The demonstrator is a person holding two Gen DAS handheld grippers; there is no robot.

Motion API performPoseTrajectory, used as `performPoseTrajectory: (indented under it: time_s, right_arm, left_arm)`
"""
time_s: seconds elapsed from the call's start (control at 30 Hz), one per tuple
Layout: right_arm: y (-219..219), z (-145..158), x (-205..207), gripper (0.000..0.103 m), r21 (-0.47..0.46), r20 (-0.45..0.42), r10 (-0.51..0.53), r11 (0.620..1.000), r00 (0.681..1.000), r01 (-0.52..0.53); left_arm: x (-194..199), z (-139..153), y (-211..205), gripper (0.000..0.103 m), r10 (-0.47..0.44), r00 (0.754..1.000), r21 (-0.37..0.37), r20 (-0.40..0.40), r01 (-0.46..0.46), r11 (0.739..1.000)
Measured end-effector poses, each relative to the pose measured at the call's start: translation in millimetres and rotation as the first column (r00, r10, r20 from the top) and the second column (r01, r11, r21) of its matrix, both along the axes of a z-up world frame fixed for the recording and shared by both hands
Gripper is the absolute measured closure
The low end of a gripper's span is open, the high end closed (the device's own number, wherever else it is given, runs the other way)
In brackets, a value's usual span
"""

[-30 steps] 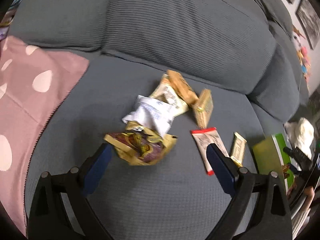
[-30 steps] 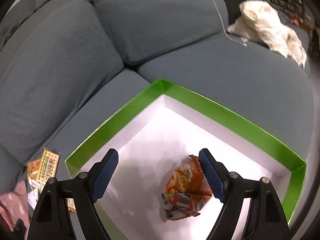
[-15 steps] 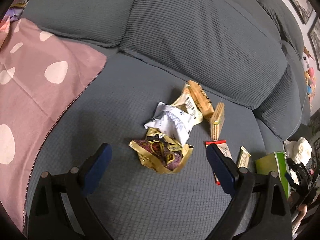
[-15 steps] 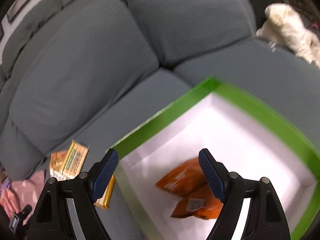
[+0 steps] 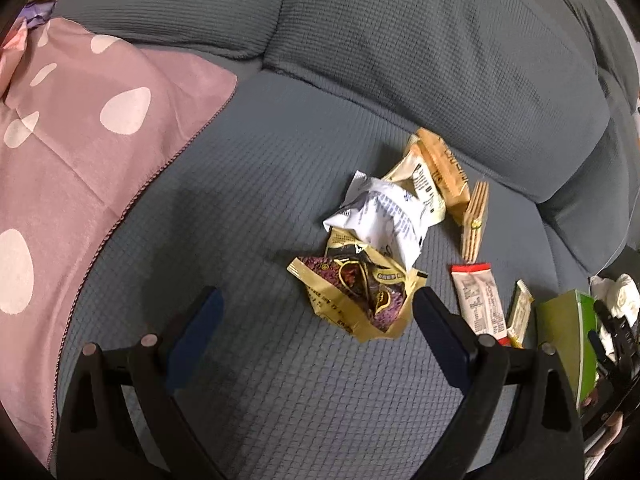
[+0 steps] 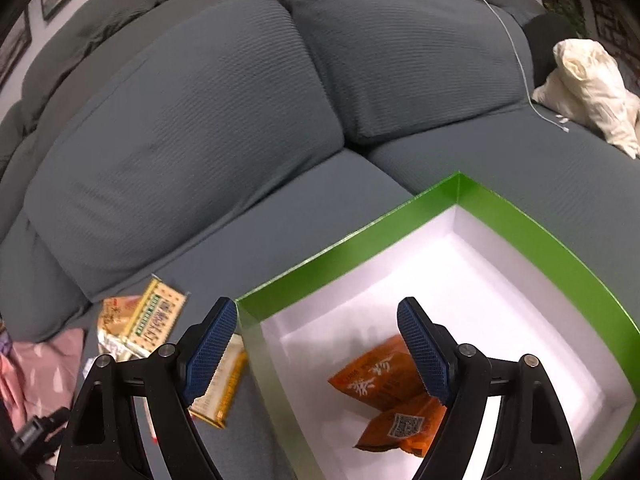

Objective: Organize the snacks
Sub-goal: 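Move the open right gripper back toward the snack pile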

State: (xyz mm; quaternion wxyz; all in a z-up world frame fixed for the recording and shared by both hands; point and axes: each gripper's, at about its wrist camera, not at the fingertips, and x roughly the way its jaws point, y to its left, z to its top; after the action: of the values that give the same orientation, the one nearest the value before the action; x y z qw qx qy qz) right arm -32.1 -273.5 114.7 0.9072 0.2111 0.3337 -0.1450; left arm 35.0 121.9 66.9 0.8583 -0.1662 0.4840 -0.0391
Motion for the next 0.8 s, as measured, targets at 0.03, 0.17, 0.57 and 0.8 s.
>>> performPoseTrajectory:
  time_s: [0.03, 0.17, 0.57, 0.8]
  right_arm:
    - [2.4, -0.1, 2.5, 0.020, 0.006, -0.003, 0.007, 1.000, 1.000, -0.007]
    - [21.9, -4.3, 21.9, 0.020, -0.019, -0.053, 0.058, 0.998, 0.997, -0.059]
    - [55.3, -3.6, 37.9, 0.020, -0.064, -0.084, 0.039, 0.997, 0.996, -0.044]
    - [121.5, 43.9, 32.7, 0.020, -0.213, -0.135, 0.245, 0.939, 0.960, -0.270]
  left_arm:
    - [0.5, -0.8, -1.0, 0.007, -0.004, 1.000, 0.002, -0.001, 0.004, 1.000]
    - [2.9, -3.6, -2.7, 0.007, -0.008, 1.000, 0.016, -0.014, 0.008, 1.000]
    - [13.8, -18.7, -5.2, 0.007, -0.016, 0.998, 0.028, -0.067, 0.018, 0.999]
    - [16.5, -19.2, -8.4, 0.007, -0.020, 0.997, 0.041, -0.068, 0.022, 0.999]
